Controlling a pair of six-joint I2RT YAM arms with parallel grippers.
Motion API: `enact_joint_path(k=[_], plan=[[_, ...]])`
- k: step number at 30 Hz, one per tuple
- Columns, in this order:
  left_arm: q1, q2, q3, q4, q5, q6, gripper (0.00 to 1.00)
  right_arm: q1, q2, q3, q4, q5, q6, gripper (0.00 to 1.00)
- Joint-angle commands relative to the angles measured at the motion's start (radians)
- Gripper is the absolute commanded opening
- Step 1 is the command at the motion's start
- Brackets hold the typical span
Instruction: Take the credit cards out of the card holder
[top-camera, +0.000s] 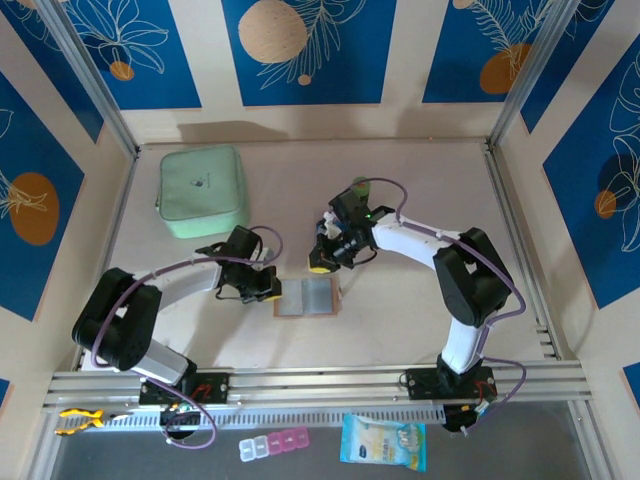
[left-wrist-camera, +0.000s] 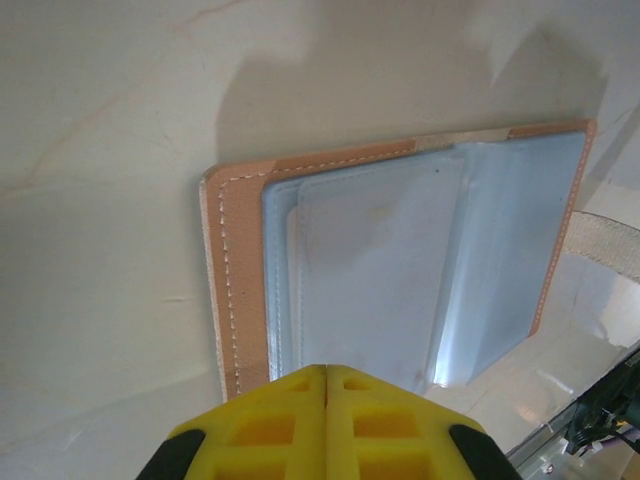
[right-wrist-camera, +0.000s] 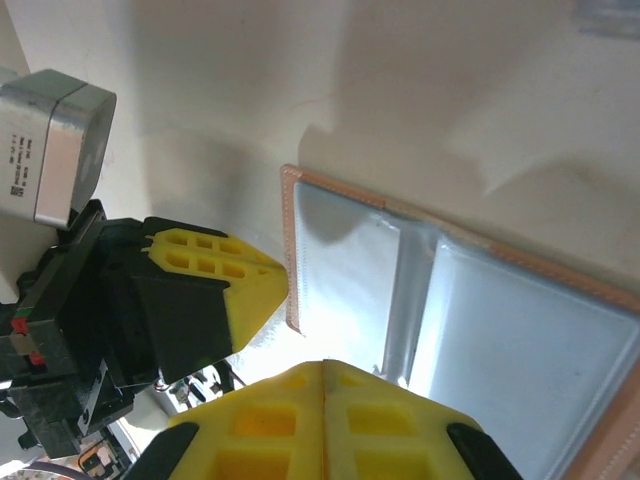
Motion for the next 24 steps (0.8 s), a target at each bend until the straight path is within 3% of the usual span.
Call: enact_joint_path(k=[1, 24], plan=[[0.009, 0.008, -0.011, -0.043, -0.027, 0.032, 0.02, 0.030, 0.000, -0.015, 0.031, -0.019, 0.046, 0.10], [0.037, 0.051, -0.035, -0.033, -0.031, 0.054, 0.00, 0.162, 0.123, 0.014, 0.022, 0.027, 0.069, 0.20]])
